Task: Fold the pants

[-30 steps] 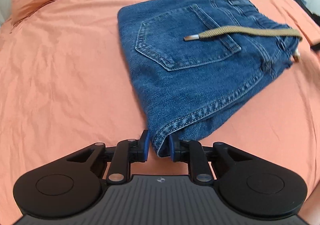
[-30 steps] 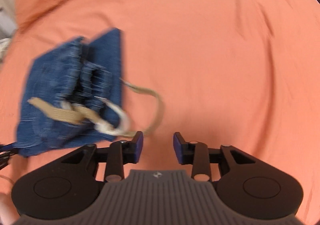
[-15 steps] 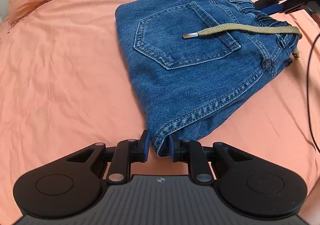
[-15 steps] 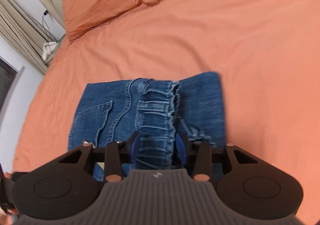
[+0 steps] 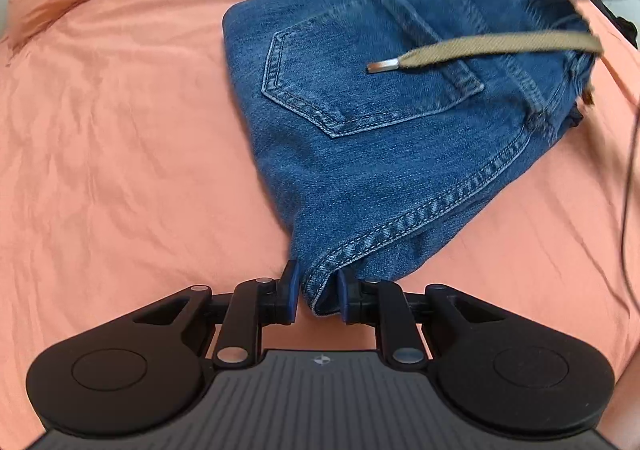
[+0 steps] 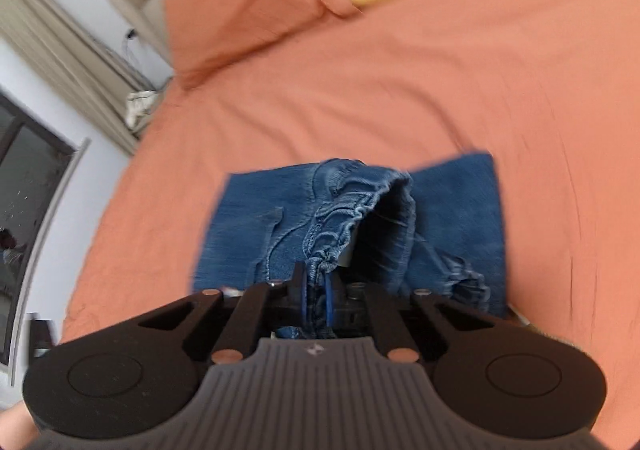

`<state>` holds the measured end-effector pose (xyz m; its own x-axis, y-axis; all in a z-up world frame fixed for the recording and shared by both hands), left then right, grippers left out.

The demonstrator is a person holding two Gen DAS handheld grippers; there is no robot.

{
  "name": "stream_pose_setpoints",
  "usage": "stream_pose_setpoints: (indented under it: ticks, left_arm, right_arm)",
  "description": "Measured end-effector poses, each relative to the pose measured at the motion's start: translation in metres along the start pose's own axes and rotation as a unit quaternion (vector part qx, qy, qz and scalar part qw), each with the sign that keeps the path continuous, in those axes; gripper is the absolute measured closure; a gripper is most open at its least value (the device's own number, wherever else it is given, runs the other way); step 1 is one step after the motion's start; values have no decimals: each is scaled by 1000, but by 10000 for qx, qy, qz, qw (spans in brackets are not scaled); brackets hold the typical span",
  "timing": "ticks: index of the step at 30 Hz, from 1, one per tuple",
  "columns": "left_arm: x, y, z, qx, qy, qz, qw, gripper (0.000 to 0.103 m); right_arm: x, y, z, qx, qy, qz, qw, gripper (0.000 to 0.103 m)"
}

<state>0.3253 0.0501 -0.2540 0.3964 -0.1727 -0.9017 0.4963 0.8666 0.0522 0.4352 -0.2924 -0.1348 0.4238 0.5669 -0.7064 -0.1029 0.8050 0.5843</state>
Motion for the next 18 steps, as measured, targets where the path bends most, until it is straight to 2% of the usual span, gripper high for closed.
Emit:
stream_pose_setpoints:
  ticks: [3, 4, 7, 8, 9, 12, 15, 18]
  left_arm:
    - [-3, -4, -3, 199, 29, 79, 9998, 85]
    - [-3, -5, -4, 248, 78, 116, 9996, 86]
    - [0, -5, -9, 336, 278, 303, 9986, 97]
    - [1, -4, -11, 327, 336, 328, 9984, 97]
    - [1, -2, -13, 281, 402, 329, 9983, 103]
    - [1, 7, -24, 343, 598, 860, 9939, 103]
    - [-22, 20, -29, 9, 456, 446, 9980, 103]
    - [-46, 21, -22, 22, 226, 483, 9986, 103]
  right_arm:
    - [-36, 22, -3, -191, -185, -34, 9996, 100]
    - [-46, 23, -5, -109, -209, -56, 9997, 101]
    - [-63, 4, -21, 303, -113, -251, 9992, 102]
    - [-61, -6, -29, 390, -21, -348, 9986, 102]
    - [-57, -17, -39, 509, 76, -445, 9977, 102]
    - [-35, -51, -61, 976, 312, -596, 9929, 102]
    - [-18, -69, -70, 1069, 281, -713, 9913, 102]
    - [-7, -72, -70, 841, 223, -813, 9929, 102]
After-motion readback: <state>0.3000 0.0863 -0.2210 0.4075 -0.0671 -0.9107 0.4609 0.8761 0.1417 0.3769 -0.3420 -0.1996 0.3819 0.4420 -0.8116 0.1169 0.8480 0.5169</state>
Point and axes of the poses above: each gripper's, at about its wrist camera, not at the fingertips, and x roughly the way its jaws point, y to its left, z to its top, the point moved 2 cm from there along x, roughly the way its jaws point, and after that the axes turned 3 degrees about x, right-handed, at the moved point
